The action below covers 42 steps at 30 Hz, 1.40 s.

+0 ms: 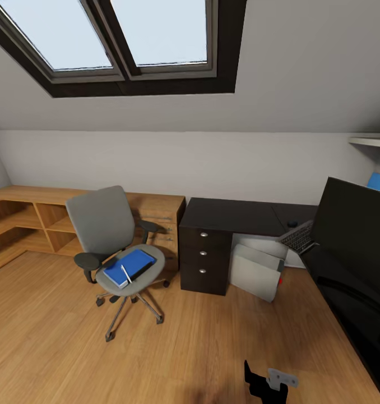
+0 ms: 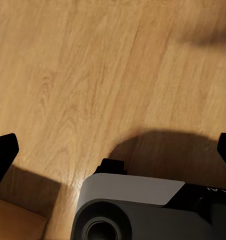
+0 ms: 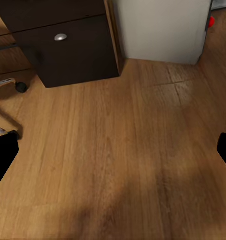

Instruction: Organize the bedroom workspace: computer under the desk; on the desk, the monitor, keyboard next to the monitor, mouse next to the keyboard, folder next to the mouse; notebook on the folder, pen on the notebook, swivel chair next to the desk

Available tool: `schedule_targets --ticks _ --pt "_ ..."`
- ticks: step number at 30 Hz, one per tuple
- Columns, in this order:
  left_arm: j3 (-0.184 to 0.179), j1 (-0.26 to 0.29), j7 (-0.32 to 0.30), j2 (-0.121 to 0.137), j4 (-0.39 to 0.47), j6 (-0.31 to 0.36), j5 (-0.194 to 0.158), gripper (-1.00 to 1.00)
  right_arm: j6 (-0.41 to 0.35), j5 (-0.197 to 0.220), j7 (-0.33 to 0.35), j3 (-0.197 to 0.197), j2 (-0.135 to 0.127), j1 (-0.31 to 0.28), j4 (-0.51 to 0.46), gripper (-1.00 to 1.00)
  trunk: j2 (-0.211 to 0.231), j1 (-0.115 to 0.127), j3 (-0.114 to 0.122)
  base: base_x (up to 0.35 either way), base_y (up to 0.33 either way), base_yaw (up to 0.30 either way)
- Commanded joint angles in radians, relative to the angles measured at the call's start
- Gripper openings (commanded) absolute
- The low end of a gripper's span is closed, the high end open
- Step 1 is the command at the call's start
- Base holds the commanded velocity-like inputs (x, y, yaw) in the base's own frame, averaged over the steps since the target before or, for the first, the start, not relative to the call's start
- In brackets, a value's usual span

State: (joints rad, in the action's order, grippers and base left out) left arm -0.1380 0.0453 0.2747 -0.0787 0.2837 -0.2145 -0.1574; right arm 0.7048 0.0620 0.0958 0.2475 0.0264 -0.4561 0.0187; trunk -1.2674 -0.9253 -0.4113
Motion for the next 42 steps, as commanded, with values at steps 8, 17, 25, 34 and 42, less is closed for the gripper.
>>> schedule_targets --ticks 8,17,25,34,42 --pt "-0.009 0.001 0.005 -0.001 -0.038 -0.049 -0.010 1.00 0.005 0.007 0.012 0.007 0.004 -0.001 0.003 1.00 -0.001 0.000 -0.001 -0.269 0.000 -0.153" --pt "-0.009 0.001 0.005 -0.001 -0.038 -0.049 -0.010 1.00 0.004 0.007 0.012 0.007 0.007 -0.001 0.003 1.00 -0.001 0.000 -0.001 -0.334 0.000 -0.006" --pt "-0.008 0.001 0.005 0.000 -0.038 -0.051 -0.010 1.00 0.004 0.007 0.013 0.007 0.007 -0.001 0.003 1.00 -0.001 0.000 -0.001 -0.254 0.000 -0.069" --pt "-0.005 0.001 0.009 0.000 -0.038 -0.070 -0.011 1.00 0.003 0.007 0.012 0.007 0.009 -0.001 0.003 1.00 0.062 0.035 0.027 -0.004 0.000 -0.001" --pt "0.022 0.001 0.010 0.000 -0.038 -0.074 -0.012 1.00 0.004 0.007 0.012 0.007 0.009 -0.001 0.003 1.00 0.118 0.065 0.052 -0.066 0.000 0.000"
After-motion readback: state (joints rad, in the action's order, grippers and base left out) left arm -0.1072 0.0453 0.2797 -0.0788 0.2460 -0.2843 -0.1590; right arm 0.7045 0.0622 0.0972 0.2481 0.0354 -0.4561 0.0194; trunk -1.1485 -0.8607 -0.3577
